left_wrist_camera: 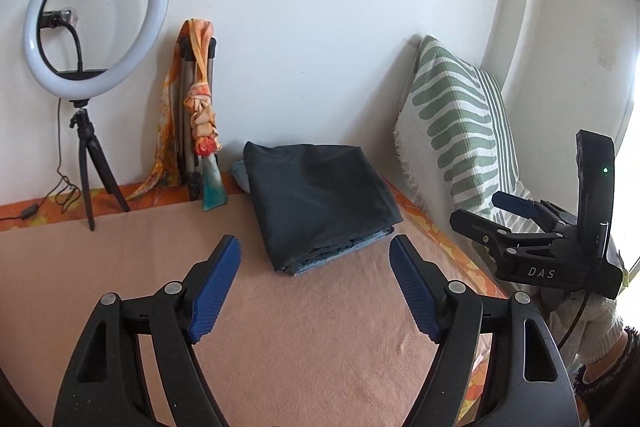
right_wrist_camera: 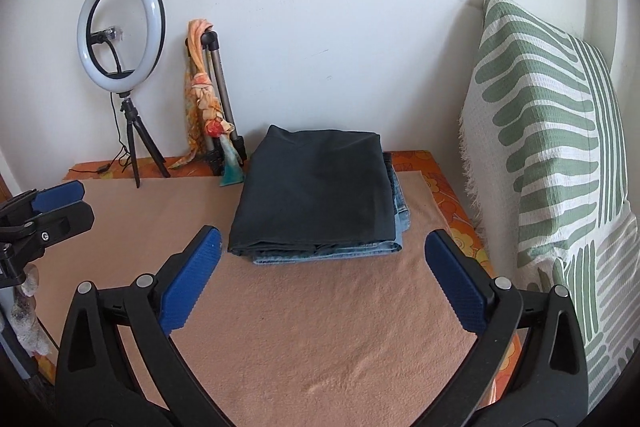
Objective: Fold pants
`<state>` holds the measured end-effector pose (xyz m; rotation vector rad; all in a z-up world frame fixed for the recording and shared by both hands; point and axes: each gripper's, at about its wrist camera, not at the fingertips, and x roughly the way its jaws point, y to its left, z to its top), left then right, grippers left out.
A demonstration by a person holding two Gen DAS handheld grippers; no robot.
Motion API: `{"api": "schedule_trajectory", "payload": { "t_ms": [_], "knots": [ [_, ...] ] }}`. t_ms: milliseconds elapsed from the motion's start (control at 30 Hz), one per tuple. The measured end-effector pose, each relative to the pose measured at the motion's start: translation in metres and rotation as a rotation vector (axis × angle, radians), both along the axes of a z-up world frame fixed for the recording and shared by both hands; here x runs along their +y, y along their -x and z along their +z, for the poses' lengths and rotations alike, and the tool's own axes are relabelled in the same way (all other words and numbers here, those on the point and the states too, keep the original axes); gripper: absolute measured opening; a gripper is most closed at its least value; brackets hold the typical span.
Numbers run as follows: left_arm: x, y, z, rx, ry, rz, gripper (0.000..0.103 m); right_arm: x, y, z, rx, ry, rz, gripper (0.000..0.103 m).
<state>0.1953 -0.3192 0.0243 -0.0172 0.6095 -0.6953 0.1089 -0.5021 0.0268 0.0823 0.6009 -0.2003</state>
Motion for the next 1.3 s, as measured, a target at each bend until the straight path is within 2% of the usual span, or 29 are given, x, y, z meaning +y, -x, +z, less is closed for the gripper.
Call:
{"api": "schedule_trajectory", "payload": {
  "t_ms": [100, 533, 700, 867, 1033, 1300],
  "knots": [
    [0.011, 0.018, 0.000, -0.019, -0.002, 0.000, 0.081, 0.015, 0.013, -0.004, -0.008, -0.007, 0.006, 0.103],
    [0.049, 0.076, -0.008, -0.086, -0.019, 0.010, 0.083, 0.048, 0.067, -0.005, -0.063, -0.037, -0.016, 0.103],
    [0.059, 0.092, -0.006, -0.133, -0.040, 0.020, 0.084, 0.060, 0.085, -0.007, -0.067, -0.003, -0.042, 0.103],
    [0.066, 0.100, -0.009, -0.132, -0.051, 0.024, 0.091, 0.073, 0.098, -0.014, -0.059, 0.003, -0.050, 0.103],
    [0.070, 0.105, -0.018, -0.166, -0.080, 0.045, 0.099, 0.082, 0.099, -0.027, -0.035, 0.027, -0.053, 0.103],
    [0.075, 0.103, -0.039, -0.156, -0.109, 0.062, 0.100, 0.085, 0.098, -0.042, -0.052, 0.032, -0.094, 0.103]
  ]
}}
